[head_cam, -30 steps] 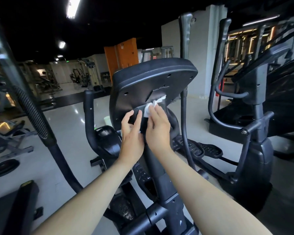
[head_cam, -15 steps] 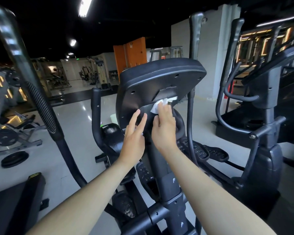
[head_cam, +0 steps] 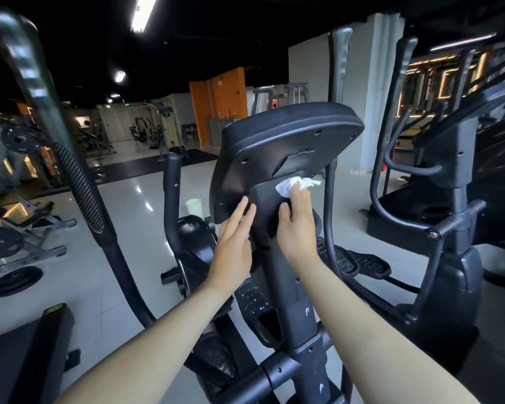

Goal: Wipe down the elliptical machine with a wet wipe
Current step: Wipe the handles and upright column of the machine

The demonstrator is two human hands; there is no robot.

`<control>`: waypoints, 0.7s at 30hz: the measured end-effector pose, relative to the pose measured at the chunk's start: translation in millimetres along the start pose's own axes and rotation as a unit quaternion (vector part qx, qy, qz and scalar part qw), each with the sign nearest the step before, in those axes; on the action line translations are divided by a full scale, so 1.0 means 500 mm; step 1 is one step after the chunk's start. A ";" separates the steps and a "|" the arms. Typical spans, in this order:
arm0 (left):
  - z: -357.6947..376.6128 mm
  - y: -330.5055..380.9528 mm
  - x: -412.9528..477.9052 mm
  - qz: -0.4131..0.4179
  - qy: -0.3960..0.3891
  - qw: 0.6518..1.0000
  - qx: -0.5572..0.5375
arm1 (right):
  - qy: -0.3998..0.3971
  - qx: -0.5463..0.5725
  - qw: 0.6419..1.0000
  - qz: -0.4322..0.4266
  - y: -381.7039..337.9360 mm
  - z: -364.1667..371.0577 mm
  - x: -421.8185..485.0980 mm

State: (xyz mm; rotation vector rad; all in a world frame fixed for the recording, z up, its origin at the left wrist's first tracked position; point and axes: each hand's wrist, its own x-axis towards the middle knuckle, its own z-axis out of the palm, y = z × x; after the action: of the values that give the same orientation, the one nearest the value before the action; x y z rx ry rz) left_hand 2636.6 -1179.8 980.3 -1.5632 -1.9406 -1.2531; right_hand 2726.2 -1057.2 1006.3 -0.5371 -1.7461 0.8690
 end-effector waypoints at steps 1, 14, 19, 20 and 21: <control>0.000 -0.004 0.001 0.004 -0.005 1.000 0.000 | 0.002 0.015 1.000 0.025 -0.002 0.002 -0.001; 0.022 0.001 0.034 0.086 0.031 0.992 0.087 | 0.039 -0.093 0.995 -0.005 -0.001 0.020 -0.005; 0.034 0.010 0.043 0.113 0.013 0.983 0.147 | 0.111 0.012 0.987 0.113 0.045 0.001 -0.049; 0.039 0.012 0.043 0.110 0.007 0.982 0.156 | 0.116 0.029 0.985 0.125 0.038 -0.007 -0.045; 0.043 0.013 0.043 0.104 0.002 0.981 0.164 | 0.120 0.044 0.983 0.134 0.030 -0.013 -0.034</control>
State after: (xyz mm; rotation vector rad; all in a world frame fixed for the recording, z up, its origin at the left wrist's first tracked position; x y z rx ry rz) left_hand 2640.9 -1149.6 987.0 -1.5412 -1.8142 -0.8045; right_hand 2737.3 -1057.8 985.7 -0.7964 -1.4290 1.0192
